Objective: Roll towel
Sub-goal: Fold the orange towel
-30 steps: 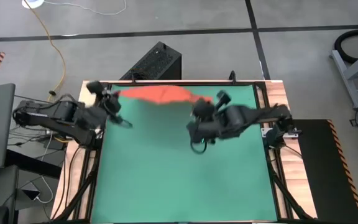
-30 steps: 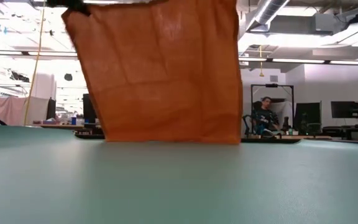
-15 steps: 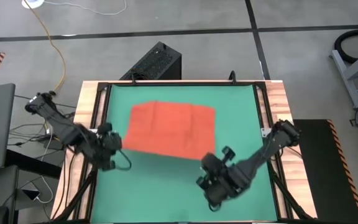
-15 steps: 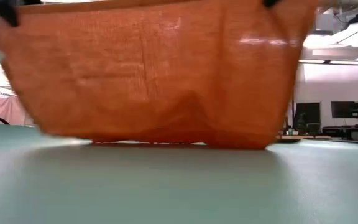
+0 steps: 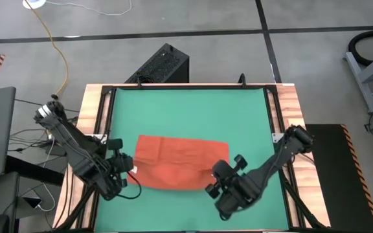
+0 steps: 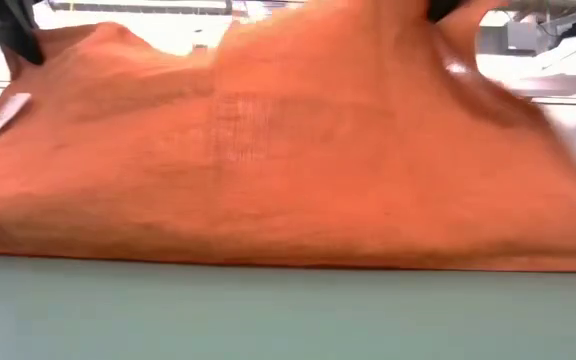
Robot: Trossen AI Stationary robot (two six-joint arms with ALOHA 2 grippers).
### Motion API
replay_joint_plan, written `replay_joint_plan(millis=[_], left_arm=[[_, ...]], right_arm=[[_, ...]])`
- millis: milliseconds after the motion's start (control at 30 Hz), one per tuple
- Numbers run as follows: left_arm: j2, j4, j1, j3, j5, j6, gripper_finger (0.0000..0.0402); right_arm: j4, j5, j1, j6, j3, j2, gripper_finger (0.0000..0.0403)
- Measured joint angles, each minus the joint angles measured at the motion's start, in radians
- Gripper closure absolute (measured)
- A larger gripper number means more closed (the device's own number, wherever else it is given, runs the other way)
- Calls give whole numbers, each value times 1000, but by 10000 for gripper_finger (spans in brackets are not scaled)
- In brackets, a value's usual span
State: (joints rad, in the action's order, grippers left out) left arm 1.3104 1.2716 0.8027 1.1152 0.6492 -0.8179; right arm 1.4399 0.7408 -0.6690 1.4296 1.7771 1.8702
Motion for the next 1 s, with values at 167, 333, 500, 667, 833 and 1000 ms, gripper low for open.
replay_joint_plan(millis=[167,333,500,667,833,1000], left_arm=[[1,11,-41,0,71,13,401],[0,66,-75,-4,98,-3,401],[0,62,-103,-49,83,-1,401],[0,38,-126,-112,73,-3,401],[0,4,-149,-142,70,10,401],[0,-62,-152,-142,58,60,401]], right_arm=[[0,-52,76,-96,0,0,396],[25,-73,124,-129,0,0,396],[51,-138,142,-122,-21,0,396],[38,-160,144,-121,-74,-1,395],[21,-176,155,-119,-121,0,395],[6,-176,163,-119,-130,0,395]])
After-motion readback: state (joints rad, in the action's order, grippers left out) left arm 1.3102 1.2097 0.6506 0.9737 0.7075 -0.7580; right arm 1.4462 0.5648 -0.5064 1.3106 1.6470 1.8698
